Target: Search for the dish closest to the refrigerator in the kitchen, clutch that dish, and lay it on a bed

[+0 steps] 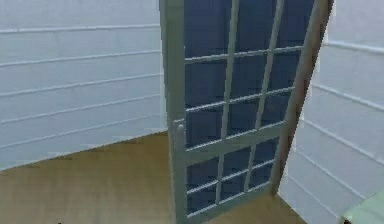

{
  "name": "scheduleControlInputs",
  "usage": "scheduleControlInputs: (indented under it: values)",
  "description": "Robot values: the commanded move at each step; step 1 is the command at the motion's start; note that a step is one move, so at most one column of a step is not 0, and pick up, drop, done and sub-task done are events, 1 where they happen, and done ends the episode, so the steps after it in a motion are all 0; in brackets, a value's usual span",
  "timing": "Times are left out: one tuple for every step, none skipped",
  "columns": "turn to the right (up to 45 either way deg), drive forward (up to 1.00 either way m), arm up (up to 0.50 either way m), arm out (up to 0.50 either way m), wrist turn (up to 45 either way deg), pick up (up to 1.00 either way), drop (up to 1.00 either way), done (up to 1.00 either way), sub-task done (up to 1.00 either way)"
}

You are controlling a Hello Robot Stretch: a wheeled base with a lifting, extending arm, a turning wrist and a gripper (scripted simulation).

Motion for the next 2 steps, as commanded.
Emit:
scheduleControlInputs:
  values:
    - [45.0,0.0,0.0,0.0,0.0,0.0,0.0,0.0,0.0]
    - [33.0,0.0,0.0,0.0,0.0,0.0,0.0,0.0,0.0]
